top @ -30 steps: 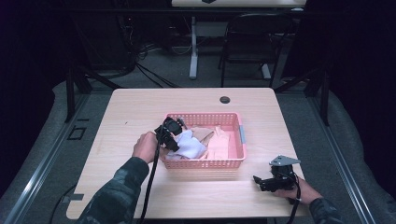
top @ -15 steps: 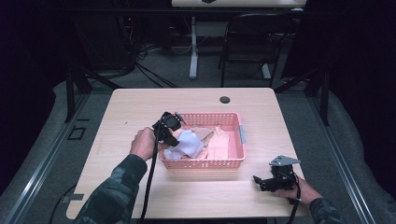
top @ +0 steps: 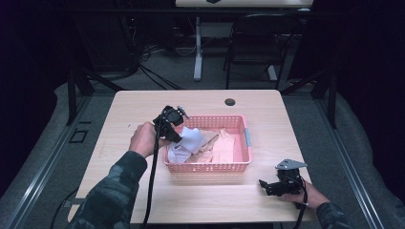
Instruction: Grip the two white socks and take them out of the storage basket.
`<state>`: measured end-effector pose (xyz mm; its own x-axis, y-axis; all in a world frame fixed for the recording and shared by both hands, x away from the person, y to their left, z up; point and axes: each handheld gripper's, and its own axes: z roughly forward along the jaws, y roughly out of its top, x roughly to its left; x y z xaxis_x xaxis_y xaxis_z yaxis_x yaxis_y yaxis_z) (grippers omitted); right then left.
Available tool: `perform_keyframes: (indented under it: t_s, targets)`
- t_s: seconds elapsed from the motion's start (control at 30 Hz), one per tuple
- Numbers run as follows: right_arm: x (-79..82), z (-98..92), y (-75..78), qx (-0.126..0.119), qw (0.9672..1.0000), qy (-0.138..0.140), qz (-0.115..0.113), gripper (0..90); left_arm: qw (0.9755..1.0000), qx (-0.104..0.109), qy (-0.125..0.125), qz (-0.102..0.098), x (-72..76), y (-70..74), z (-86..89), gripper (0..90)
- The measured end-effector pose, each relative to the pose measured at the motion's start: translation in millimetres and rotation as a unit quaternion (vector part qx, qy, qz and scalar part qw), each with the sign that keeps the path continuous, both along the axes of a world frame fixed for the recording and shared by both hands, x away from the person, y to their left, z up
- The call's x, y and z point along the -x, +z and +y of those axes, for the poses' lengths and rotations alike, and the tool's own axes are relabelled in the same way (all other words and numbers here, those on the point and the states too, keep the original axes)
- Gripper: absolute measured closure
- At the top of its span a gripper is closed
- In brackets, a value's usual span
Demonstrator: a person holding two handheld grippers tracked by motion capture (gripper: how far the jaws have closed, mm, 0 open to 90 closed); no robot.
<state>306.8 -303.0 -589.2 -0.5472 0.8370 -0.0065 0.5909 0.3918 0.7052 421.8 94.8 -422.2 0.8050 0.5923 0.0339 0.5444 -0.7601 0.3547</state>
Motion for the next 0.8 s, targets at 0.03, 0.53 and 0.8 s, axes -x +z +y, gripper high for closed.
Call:
perform_keyframes:
  t_s: [0.03, 0.53, 0.8]
  targets:
    - [-0.1, 0.0, 0.0, 0.0, 1.0, 0.0, 0.0, 0.0, 1.0, 0.0, -0.001, -0.001, -0.3, 2.5, 0.2, 84.3]
    - [0.1, 0.3, -0.1, -0.002, 1.0, -0.001, 0.001, 0.0, 0.9999, 0.004, 0.001, -0.012, -1.2, 34.2, 9.9, 84.3]
    - [0.1, 0.3, -0.2, -0.002, 1.0, -0.001, 0.0, 0.0, 0.9996, 0.016, 0.013, -0.02, 0.2, 50.0, 23.4, 84.3]
